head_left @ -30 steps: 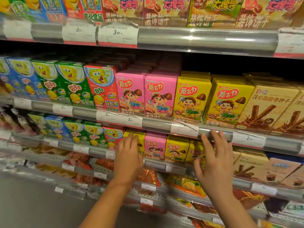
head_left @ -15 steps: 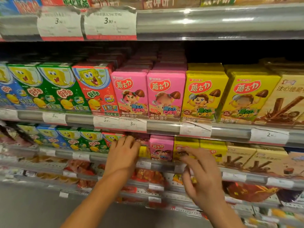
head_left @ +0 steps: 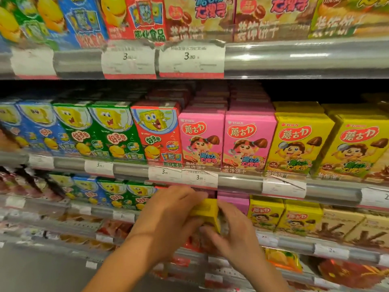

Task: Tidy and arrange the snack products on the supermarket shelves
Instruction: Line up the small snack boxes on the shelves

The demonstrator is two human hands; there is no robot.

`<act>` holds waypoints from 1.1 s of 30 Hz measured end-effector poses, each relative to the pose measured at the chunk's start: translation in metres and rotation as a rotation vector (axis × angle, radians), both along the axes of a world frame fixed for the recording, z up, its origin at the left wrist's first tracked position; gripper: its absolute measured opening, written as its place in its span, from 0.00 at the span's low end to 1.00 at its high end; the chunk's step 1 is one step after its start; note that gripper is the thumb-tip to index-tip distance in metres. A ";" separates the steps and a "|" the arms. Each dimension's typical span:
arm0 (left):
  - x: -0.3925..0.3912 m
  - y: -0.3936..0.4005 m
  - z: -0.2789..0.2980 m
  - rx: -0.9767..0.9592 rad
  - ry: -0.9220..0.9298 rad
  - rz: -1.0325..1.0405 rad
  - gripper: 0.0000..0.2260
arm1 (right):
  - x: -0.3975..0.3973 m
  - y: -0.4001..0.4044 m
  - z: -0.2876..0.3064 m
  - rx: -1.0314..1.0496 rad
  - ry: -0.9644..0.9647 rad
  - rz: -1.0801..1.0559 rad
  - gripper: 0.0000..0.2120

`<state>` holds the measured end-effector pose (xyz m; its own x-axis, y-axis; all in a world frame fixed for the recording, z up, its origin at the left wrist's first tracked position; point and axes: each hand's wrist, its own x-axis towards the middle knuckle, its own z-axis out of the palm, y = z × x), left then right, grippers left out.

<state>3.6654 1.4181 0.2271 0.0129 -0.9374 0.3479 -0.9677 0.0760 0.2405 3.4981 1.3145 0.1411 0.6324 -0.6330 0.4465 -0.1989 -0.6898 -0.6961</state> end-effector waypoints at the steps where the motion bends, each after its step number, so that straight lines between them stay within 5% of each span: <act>1: -0.001 0.003 0.011 -0.061 0.025 -0.008 0.20 | 0.000 0.000 0.009 0.005 -0.021 -0.008 0.24; 11: -0.005 -0.001 0.128 -0.522 0.090 -0.041 0.15 | -0.034 0.012 0.107 0.250 -0.304 -0.091 0.26; 16: -0.009 -0.006 0.165 -0.372 -0.011 -0.114 0.24 | -0.040 0.023 0.152 0.186 -0.369 -0.093 0.26; 18: -0.011 -0.012 0.172 -0.316 -0.044 -0.166 0.29 | -0.040 0.027 0.170 0.105 -0.372 -0.106 0.25; 23: 0.003 -0.019 0.194 -0.366 -0.025 -0.282 0.20 | -0.043 0.030 0.211 -0.065 -0.284 -0.164 0.21; 29: 0.052 -0.014 0.201 -0.509 -0.108 -0.254 0.22 | -0.067 0.001 0.283 -0.533 -0.297 -0.524 0.12; 33: 0.074 -0.016 0.193 -0.360 -0.053 -0.222 0.29 | -0.073 -0.025 0.347 -0.886 -0.110 -0.791 0.16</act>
